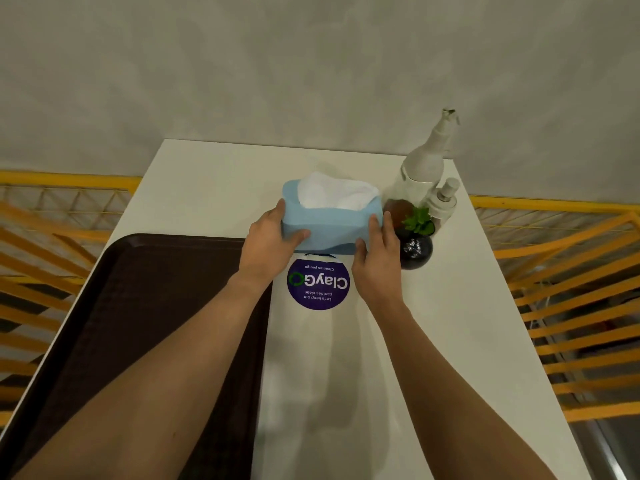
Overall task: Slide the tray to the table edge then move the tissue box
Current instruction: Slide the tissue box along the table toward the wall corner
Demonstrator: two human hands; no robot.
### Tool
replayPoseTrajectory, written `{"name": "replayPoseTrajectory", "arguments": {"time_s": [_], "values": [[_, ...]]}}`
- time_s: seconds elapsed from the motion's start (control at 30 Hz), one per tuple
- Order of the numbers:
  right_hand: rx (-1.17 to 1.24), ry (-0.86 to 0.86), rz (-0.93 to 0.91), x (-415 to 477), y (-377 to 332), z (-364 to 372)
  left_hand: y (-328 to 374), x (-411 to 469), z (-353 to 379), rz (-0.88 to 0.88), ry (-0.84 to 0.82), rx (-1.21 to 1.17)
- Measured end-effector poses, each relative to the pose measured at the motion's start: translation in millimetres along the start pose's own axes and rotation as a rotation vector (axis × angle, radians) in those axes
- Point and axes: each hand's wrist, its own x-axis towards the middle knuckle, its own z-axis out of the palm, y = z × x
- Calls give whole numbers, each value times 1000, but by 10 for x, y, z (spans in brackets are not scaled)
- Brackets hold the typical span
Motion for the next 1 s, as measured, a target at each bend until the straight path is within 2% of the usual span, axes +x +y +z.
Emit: {"name": "replayPoseTrajectory", "arguments": {"time_s": [0.37,0.63,0.87,1.0], "values": [[145,25,75,241,-140,264,-184,288,-215,-57,-44,64],[142,-32,6,504,-454,502,-563,485,-577,-126,-31,65],[260,-83,97,641,-1157,1126,-1209,732,-1337,-125,-33,73],[251,-156,104,696,-1118,1123,-1250,671,-1351,-118,-41,69]]}}
